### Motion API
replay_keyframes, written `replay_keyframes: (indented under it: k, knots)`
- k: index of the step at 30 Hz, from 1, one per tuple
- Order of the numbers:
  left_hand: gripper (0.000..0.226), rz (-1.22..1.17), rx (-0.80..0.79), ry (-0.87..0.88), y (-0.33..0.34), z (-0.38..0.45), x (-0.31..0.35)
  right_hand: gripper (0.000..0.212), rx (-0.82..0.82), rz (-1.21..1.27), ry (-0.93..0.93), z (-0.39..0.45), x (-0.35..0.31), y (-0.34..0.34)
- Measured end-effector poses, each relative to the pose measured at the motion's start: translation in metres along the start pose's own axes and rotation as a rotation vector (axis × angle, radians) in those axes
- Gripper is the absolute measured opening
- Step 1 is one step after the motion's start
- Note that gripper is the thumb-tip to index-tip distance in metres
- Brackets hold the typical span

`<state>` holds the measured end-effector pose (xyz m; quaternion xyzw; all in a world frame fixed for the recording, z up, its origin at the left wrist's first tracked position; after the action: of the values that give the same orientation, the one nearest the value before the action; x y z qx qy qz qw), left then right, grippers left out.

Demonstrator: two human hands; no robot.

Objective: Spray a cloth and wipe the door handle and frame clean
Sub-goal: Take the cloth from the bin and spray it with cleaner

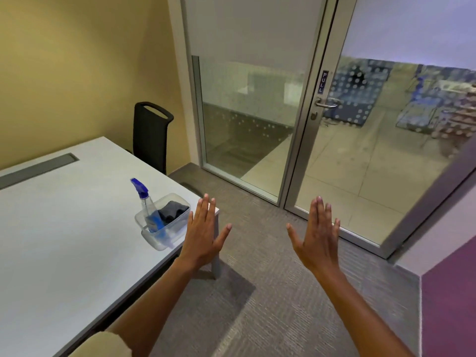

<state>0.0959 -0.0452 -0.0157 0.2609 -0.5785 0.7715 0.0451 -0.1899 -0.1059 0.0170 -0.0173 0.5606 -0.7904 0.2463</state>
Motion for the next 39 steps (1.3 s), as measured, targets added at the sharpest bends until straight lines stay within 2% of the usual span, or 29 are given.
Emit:
replay_keyframes:
  k: [5, 11, 23, 27, 30, 36, 39]
  knots:
    - [0.106, -0.008, 0.020, -0.041, -0.009, 0.024, -0.024, 0.094, -0.020, 0.000, -0.042, 0.025, -0.033, 0.016]
    - [0.091, -0.006, 0.032, -0.060, -0.017, 0.055, -0.058, 0.094, -0.033, 0.048, -0.076, 0.055, -0.080, 0.042]
    - [0.091, -0.078, 0.060, -0.116, -0.045, 0.102, -0.127, 0.093, -0.069, 0.052, -0.165, 0.108, -0.181, 0.106]
    - [0.085, -0.078, 0.003, -0.188, -0.039, 0.096, -0.149, 0.094, -0.120, 0.039, -0.213, 0.119, -0.204, 0.130]
    - [0.080, -0.186, -0.038, -0.244, -0.032, 0.088, -0.167, 0.093, -0.163, 0.033, -0.257, 0.133, -0.223, 0.150]
    - [0.086, -0.415, -0.058, -0.400, -0.015, 0.078, -0.202, 0.092, -0.287, 0.063, -0.341, 0.157, -0.255, 0.198]
    - [0.082, -0.382, -0.045, -0.446, -0.005, 0.078, -0.223, 0.093, -0.374, 0.077, -0.390, 0.170, -0.269, 0.227]
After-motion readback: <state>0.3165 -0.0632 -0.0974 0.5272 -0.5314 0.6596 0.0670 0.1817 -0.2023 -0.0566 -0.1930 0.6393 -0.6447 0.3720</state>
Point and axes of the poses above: each hand's wrist, its own z-axis towards the middle knuckle, its own y-axis out of the palm, x = y × z, the point moved 6 cm from there along z, towards the middle knuckle, and after that the axes turned 10 degrees about -y, right-handed, at the moved point
